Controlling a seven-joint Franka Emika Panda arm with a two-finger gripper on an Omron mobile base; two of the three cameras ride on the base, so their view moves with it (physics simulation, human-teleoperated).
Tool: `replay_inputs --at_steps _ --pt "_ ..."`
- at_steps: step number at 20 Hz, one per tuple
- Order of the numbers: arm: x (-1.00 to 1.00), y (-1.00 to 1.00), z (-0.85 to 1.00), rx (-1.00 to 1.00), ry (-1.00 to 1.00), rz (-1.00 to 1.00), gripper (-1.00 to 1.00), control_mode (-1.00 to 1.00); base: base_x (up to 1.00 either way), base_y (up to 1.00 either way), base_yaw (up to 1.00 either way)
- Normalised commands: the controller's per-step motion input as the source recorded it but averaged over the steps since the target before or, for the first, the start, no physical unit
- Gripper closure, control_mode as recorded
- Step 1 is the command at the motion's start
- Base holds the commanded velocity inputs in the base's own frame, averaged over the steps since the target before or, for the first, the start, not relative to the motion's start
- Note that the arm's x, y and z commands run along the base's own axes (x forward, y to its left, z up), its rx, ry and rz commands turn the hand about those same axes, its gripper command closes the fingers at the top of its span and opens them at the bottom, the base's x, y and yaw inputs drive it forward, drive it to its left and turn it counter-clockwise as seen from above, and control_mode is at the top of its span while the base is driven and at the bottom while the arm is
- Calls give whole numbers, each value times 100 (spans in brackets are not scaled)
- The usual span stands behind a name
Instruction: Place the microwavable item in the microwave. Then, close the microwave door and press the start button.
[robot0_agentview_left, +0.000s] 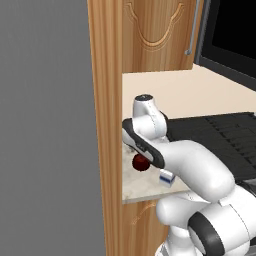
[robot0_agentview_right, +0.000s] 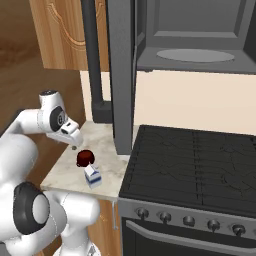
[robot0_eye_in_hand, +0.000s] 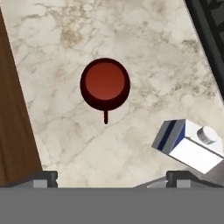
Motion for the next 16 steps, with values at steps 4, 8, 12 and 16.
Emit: replay_inputs --at_steps 4,8,12,16 --pt "4 0 -48 0 -2 -21 -100 -100 0 0 0" --pt "15 0 -46 0 0 -5 -100 -100 0 0 0" --pt "29 0 -44 0 1 0 -100 -100 0 0 0" --pt "31 0 -33 1 0 0 -100 -100 0 0 0"
